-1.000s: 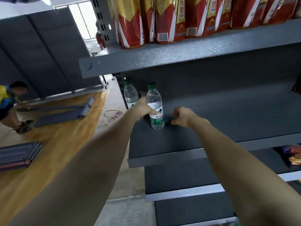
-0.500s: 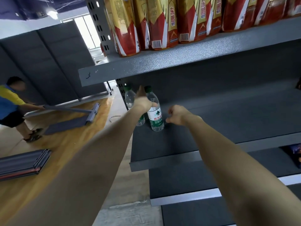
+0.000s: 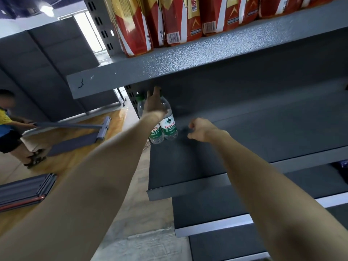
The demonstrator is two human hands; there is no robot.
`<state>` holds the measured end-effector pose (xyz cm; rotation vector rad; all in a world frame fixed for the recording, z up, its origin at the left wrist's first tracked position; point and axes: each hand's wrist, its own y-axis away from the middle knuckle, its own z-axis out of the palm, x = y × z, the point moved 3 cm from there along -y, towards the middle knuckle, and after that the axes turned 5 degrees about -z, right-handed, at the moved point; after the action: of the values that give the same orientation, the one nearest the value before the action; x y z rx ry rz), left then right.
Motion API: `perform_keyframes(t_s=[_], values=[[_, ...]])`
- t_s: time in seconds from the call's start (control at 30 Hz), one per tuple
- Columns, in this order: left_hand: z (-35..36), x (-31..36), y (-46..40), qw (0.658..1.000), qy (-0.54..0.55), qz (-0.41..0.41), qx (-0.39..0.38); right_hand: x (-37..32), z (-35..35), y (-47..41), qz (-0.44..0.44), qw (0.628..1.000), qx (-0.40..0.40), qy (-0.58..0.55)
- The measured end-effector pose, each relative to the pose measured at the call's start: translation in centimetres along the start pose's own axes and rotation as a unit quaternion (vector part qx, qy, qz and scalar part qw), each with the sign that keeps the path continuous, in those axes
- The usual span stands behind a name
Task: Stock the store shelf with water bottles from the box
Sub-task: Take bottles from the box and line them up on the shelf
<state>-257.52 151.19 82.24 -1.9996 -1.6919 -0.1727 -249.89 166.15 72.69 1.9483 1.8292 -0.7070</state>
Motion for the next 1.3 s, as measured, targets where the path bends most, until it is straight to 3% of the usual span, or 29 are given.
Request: perform_keyframes(t_s=[0.23, 0.5, 0.8, 1.07, 1.3], values=[[0.6, -0.5, -0.6, 0.996, -0.073, 0.033, -0.029, 0.2, 0.5, -0.4, 0.006, 1.000, -0.007, 0.009], [-0.5, -0.4, 1.4, 0.990, -0.122, 0.070, 0.017, -0.7, -0.4, 1.2, 0.009, 1.000, 0.000, 0.022], [0.2, 2.0, 11.2, 0.969, -0.219, 0.112, -0.029, 1.8, -3.2, 9.8, -0.003, 0.998, -0.030, 0.048], [6.4, 6.7, 23.7, 0.964, -0.213, 0.064, -0.142, 10.8, -3.5, 20.1, -0.004, 0.994, -0.084, 0.066], [12.1, 6.7, 35.8, 0.937, -0.214, 0.068, -0.266, 15.2, 1.9, 29.6, 0.017, 0.983, -0.175, 0.059]])
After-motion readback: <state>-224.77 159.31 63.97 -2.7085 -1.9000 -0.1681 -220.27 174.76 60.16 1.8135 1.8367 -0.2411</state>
